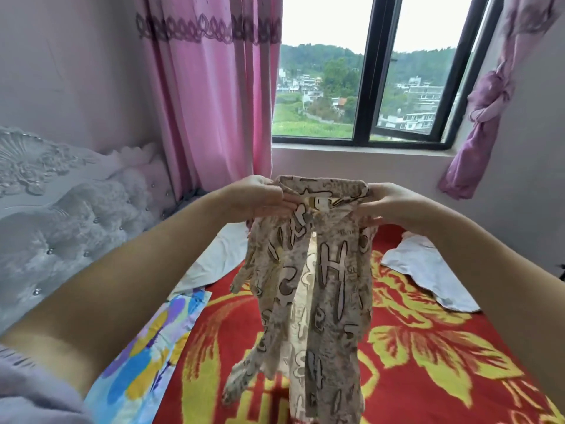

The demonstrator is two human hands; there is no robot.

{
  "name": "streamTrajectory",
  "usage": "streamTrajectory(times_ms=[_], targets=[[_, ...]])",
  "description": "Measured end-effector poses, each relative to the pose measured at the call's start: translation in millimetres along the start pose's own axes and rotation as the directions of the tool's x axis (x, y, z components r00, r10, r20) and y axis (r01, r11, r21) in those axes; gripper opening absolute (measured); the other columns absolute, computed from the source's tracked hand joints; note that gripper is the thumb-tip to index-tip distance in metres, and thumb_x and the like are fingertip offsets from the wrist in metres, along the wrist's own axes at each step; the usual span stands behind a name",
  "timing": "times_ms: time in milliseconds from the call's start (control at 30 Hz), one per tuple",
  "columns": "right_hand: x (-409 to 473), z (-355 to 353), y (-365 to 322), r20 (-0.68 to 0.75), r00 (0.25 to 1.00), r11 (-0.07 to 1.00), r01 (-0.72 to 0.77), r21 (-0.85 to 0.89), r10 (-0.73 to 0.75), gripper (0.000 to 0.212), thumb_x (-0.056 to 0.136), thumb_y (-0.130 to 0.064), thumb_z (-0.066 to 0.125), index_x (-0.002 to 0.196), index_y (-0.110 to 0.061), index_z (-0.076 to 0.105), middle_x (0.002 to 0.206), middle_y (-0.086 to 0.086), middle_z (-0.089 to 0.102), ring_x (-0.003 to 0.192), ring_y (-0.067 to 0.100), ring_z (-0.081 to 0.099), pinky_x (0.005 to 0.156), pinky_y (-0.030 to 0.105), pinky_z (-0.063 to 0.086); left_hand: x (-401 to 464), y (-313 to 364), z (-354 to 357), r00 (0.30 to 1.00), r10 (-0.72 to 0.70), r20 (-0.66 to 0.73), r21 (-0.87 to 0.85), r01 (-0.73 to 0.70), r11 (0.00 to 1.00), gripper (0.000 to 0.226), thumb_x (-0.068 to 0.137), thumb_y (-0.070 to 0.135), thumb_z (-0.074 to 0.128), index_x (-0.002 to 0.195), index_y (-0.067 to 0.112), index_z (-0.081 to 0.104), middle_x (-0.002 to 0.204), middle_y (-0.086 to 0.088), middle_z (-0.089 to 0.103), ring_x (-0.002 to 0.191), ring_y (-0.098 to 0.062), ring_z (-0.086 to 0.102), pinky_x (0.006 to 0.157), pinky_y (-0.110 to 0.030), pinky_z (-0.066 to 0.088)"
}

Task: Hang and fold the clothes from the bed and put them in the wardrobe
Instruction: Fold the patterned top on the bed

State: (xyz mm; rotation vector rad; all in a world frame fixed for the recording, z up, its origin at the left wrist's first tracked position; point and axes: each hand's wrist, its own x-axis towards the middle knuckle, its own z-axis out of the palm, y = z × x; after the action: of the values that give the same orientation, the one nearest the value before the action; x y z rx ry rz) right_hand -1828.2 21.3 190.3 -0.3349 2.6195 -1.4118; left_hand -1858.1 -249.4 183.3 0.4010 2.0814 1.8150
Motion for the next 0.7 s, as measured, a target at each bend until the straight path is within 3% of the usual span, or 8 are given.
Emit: streamTrajectory(times_ms=[100,200,267,400,467,533,633,700], targets=[[5,0,6,-0.254,0.952,0.883,0.032,-0.469,-0.170,0.013,0.085,-0.018,0.069,0.090,-0.006,0.069,0.087,0.008,0.070,0.082,0.026,0.066,0.074,0.036,0.055,3,-5,6,0.987,0.094,-0.131,0.476,-0.020,0.879,0.008,0.087,0.001,0.063,0.087,0.003,0.071,0.086,-0.013,0.074,0.076,-0.020,0.071,0.071,-0.028,0.060],[5,3,12,-0.358,0.874,0.764,0.024,-0.644,-0.329,0.024,0.088,-0.034,0.066,0.079,-0.012,0.066,0.081,0.007,0.068,0.073,0.024,0.060,0.063,0.033,0.049,7,-6,10,0.911,0.317,-0.265,0.835,0.051,0.548,0.020,0.092,0.026,0.062,0.086,0.010,0.072,0.079,0.000,0.071,0.065,-0.014,0.063,0.062,-0.037,0.057],[7,-3,17,-0.399,0.827,0.725,0.017,-0.688,-0.397,0.030,0.087,-0.044,0.065,0.085,-0.014,0.070,0.084,0.006,0.059,0.082,0.022,0.051,0.068,0.031,0.039,2,-3,6,0.854,0.451,-0.260,0.904,0.051,0.424,0.032,0.091,0.047,0.058,0.091,0.018,0.071,0.085,0.005,0.062,0.073,-0.015,0.057,0.064,-0.032,0.048],[12,-10,14,-0.387,0.863,0.916,0.185,-0.356,-0.325,0.020,0.092,-0.034,0.061,0.107,-0.022,0.066,0.093,-0.004,0.062,0.082,0.011,0.058,0.062,0.021,0.040,-6,0,2,0.842,0.510,-0.178,0.761,-0.210,0.614,0.035,0.098,0.036,0.048,0.109,0.005,0.060,0.092,-0.015,0.062,0.079,-0.024,0.062,0.074,-0.040,0.056],[13,-9,12,-0.411,0.842,0.928,0.248,-0.279,-0.349,0.015,0.095,-0.031,0.057,0.108,-0.025,0.062,0.088,-0.014,0.063,0.078,0.000,0.060,0.056,0.010,0.041,-7,1,2,0.821,0.538,-0.188,0.707,-0.267,0.655,0.032,0.101,0.031,0.044,0.111,0.002,0.055,0.080,-0.014,0.061,0.065,-0.007,0.060,0.061,-0.024,0.053],[15,-7,11,-0.435,0.780,0.868,0.267,-0.419,-0.450,0.019,0.095,-0.030,0.057,0.108,-0.018,0.064,0.083,-0.009,0.064,0.066,0.000,0.058,0.054,0.006,0.041,-7,4,3,0.802,0.562,-0.203,0.734,-0.255,0.629,0.029,0.101,0.027,0.044,0.110,0.001,0.055,0.067,0.001,0.053,0.049,0.008,0.049,0.049,-0.009,0.040],[18,2,11,-0.419,0.742,0.707,0.102,-0.700,-0.523,0.026,0.097,-0.034,0.053,0.103,-0.010,0.063,0.082,0.008,0.070,0.066,0.024,0.065,0.060,0.026,0.050,-6,6,9,0.845,0.502,-0.186,0.749,-0.208,0.629,0.029,0.101,0.026,0.045,0.106,0.000,0.056,0.065,0.005,0.051,0.046,0.003,0.045,0.045,-0.010,0.038],[22,12,7,-0.451,0.728,0.680,0.028,-0.733,-0.517,0.029,0.098,-0.034,0.049,0.101,-0.009,0.063,0.081,0.011,0.070,0.068,0.028,0.066,0.060,0.028,0.046,-4,9,18,0.889,0.416,-0.191,0.672,-0.191,0.716,0.029,0.101,0.022,0.045,0.105,-0.005,0.054,0.067,0.000,0.051,0.048,-0.009,0.044,0.045,-0.014,0.038]])
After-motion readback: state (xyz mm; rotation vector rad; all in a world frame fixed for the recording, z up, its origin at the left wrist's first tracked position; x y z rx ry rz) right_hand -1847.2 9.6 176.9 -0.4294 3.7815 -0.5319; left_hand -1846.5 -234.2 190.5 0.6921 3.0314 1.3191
